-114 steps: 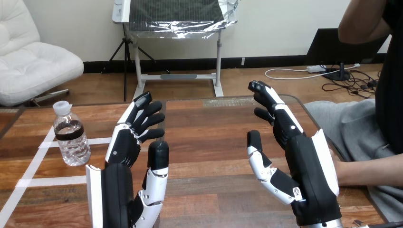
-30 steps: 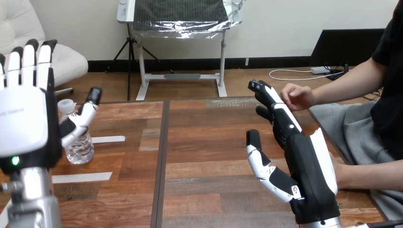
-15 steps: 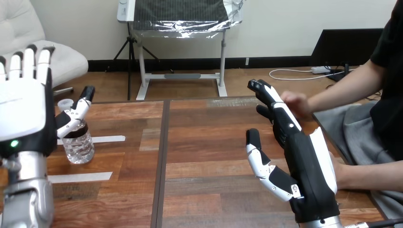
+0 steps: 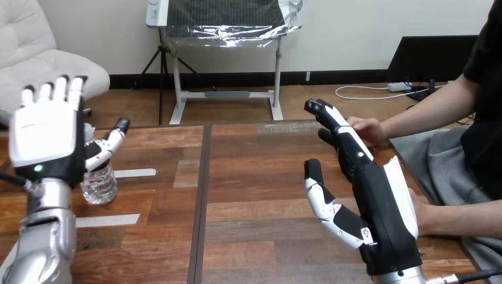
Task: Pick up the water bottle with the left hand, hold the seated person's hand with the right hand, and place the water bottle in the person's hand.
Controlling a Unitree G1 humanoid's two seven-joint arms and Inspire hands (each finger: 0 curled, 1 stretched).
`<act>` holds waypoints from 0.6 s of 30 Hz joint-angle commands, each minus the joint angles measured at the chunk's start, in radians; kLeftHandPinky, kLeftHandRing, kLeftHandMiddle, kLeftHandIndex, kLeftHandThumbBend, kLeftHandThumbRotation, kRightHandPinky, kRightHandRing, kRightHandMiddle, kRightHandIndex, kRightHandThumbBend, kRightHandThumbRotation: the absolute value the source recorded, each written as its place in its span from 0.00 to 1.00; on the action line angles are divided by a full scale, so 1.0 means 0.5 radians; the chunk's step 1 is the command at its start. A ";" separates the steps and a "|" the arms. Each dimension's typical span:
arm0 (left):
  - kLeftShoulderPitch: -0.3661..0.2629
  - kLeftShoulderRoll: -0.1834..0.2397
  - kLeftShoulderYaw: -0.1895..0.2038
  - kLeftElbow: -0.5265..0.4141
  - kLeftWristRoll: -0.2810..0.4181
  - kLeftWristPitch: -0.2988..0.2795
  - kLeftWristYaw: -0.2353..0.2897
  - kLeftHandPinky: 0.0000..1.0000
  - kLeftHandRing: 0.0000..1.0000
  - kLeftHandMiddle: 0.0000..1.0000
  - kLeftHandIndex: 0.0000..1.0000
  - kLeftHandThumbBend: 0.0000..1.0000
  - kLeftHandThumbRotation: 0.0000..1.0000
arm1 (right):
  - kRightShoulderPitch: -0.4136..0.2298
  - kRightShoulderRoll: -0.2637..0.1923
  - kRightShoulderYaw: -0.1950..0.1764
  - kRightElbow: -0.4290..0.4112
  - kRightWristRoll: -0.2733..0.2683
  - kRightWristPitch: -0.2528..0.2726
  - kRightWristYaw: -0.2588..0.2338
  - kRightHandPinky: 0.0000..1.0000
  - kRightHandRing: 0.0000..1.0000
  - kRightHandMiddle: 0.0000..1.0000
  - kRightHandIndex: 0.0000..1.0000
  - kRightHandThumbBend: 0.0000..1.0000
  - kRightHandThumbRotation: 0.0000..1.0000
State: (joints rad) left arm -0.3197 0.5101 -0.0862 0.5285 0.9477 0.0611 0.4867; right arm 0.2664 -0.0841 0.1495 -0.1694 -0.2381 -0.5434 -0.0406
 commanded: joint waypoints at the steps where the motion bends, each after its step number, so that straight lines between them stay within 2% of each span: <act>1: -0.261 0.066 -0.080 0.153 -0.024 -0.035 0.012 0.97 0.94 0.96 0.94 0.51 1.00 | -0.134 0.003 -0.021 -0.001 -0.014 -0.016 -0.007 0.91 0.94 0.95 0.88 0.04 0.00; 6: -0.450 0.067 -0.160 0.440 -0.094 -0.073 -0.061 0.99 0.96 0.97 0.95 0.51 1.00 | -0.139 -0.006 -0.026 -0.003 -0.012 0.004 0.005 0.90 0.93 0.94 0.86 0.04 0.00; 18: -0.611 0.049 -0.258 0.737 -0.149 -0.123 -0.003 0.98 0.96 0.98 0.96 0.50 1.00 | -0.143 -0.009 -0.028 -0.006 0.003 0.013 0.013 0.90 0.92 0.93 0.85 0.04 0.00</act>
State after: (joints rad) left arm -0.4993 0.5118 -0.1886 0.8332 0.8875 0.0178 0.4652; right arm 0.2640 -0.0867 0.1455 -0.1692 -0.2449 -0.5356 -0.0400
